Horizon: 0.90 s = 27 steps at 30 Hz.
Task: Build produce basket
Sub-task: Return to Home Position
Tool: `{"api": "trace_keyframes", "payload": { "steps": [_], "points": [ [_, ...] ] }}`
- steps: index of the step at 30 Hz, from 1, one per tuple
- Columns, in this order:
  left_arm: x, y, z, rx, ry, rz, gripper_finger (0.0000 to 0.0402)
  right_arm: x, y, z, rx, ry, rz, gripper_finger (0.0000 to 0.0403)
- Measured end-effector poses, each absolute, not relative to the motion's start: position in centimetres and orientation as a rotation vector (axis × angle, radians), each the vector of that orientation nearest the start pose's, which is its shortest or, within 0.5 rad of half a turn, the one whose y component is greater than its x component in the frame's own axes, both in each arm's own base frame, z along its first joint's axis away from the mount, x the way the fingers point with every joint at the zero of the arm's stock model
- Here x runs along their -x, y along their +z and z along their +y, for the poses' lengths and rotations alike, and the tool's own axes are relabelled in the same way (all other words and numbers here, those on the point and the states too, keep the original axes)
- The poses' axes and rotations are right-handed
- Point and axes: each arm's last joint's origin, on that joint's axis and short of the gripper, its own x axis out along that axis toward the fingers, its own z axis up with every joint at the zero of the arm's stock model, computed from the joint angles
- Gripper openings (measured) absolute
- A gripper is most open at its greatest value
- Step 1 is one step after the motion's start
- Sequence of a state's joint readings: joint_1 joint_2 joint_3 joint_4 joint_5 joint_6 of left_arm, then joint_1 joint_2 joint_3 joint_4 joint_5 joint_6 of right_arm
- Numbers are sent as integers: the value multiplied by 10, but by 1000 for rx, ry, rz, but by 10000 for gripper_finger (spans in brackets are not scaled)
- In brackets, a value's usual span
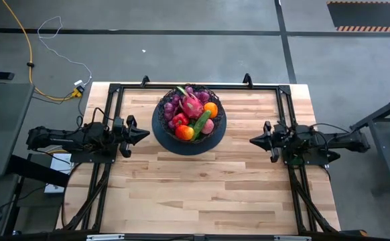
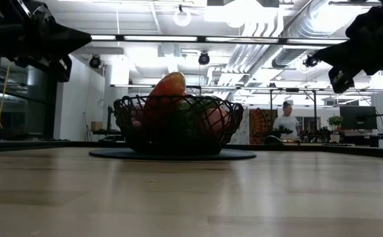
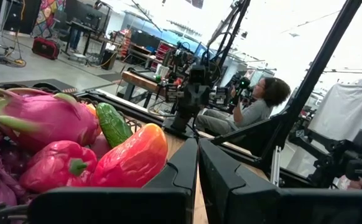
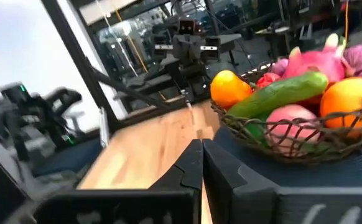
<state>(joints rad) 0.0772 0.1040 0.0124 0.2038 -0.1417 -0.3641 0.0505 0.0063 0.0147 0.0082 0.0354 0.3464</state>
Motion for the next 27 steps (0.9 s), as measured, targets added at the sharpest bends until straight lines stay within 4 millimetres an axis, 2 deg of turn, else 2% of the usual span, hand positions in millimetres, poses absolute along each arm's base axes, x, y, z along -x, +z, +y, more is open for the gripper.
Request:
{"api": "trace_keyframes", "payload": {
  "steps": [9, 27],
  "points": [
    [-102, 179, 12, 366, 195, -149, 5, -100, 165, 4, -56, 2, 30, 0],
    [-102, 179, 12, 366, 195, -149, 5, -100, 165, 4, -50, 4, 36, 0]
  ]
}}
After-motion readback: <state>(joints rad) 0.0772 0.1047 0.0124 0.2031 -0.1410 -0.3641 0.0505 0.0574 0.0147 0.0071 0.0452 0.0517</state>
